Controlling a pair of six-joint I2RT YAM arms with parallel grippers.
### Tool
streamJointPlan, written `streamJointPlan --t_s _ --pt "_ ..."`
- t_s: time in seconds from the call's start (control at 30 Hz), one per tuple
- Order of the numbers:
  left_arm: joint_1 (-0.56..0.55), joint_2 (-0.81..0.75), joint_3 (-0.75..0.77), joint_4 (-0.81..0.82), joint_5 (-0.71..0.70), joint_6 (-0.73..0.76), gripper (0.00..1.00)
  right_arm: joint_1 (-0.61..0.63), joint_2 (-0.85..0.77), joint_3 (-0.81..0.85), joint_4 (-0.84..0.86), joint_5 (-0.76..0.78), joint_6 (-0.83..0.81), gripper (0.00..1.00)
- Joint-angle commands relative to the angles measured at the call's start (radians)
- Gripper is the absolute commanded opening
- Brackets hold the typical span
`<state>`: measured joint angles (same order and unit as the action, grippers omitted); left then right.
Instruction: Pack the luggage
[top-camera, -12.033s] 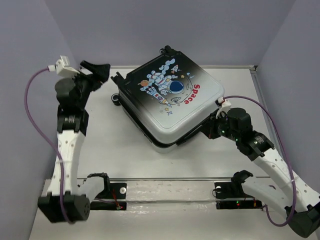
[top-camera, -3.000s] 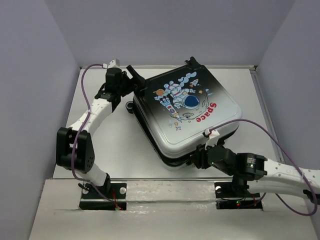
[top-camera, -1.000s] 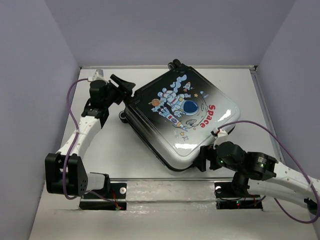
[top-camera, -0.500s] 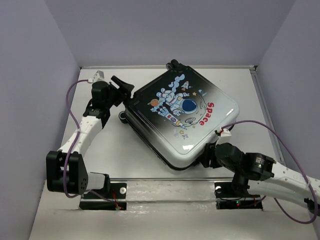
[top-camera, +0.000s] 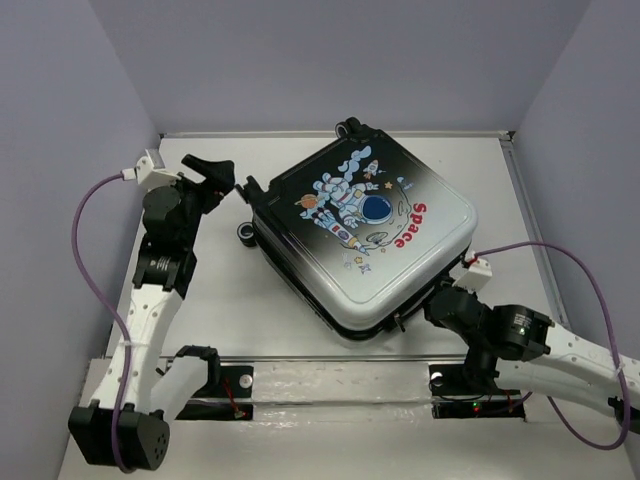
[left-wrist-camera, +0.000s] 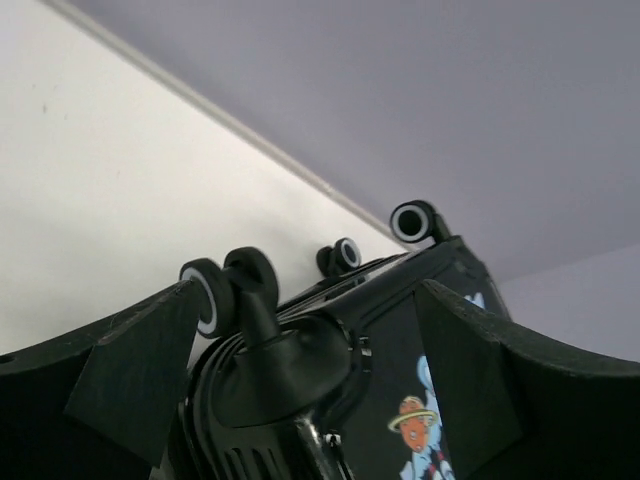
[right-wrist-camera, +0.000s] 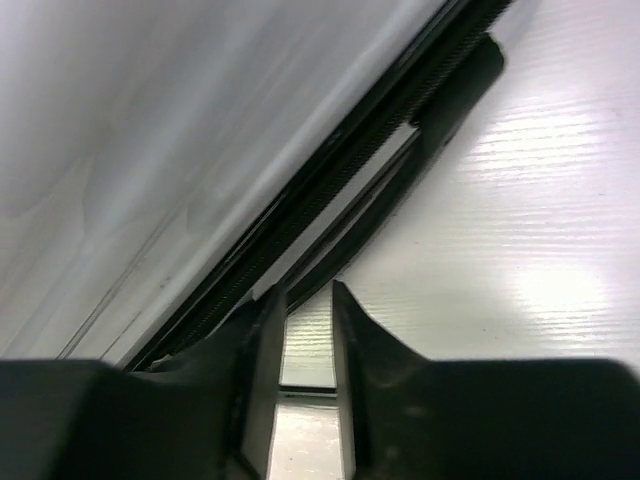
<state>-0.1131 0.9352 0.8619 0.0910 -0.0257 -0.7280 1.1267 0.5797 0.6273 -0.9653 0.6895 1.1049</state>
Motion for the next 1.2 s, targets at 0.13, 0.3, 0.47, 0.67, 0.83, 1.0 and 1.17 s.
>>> streamJointPlan --t_s 0.13,0.3,0.47,0.67,0.83,1.0,1.17 --pt "-0.051 -0.16 -0.145 0.004 0.251 0.075 0.5 -0.005 0.124 0.057 -0.064 0.085 0.11 0.12" --pt "-0.122 -0.263 -0.328 0.004 0.221 0.041 0.3 -0.028 0.292 0.063 -0.032 0.125 0.138 0.07" --pt "-0.122 -0.271 -0.363 0.027 0.207 0.027 0.32 -0.343 0.209 -0.122 0.624 -0.181 -0.354 0.07" --pt "-0.12 -0.23 -0.301 0.022 0.135 0.039 0.93 -0.47 0.34 -0.115 0.939 -0.407 -0.562 0.07" --pt "-0.102 -0.15 -0.262 0.119 0.164 -0.059 0.99 -0.505 0.548 0.015 1.065 -0.495 -0.603 0.07" --pt "-0.01 -0.023 -0.173 0.136 0.116 -0.066 0.99 -0.505 0.676 0.095 1.174 -0.502 -0.504 0.07" --pt "0.217 0.06 -0.126 0.184 0.182 -0.114 0.99 -0.505 0.715 0.088 1.212 -0.55 -0.444 0.07"
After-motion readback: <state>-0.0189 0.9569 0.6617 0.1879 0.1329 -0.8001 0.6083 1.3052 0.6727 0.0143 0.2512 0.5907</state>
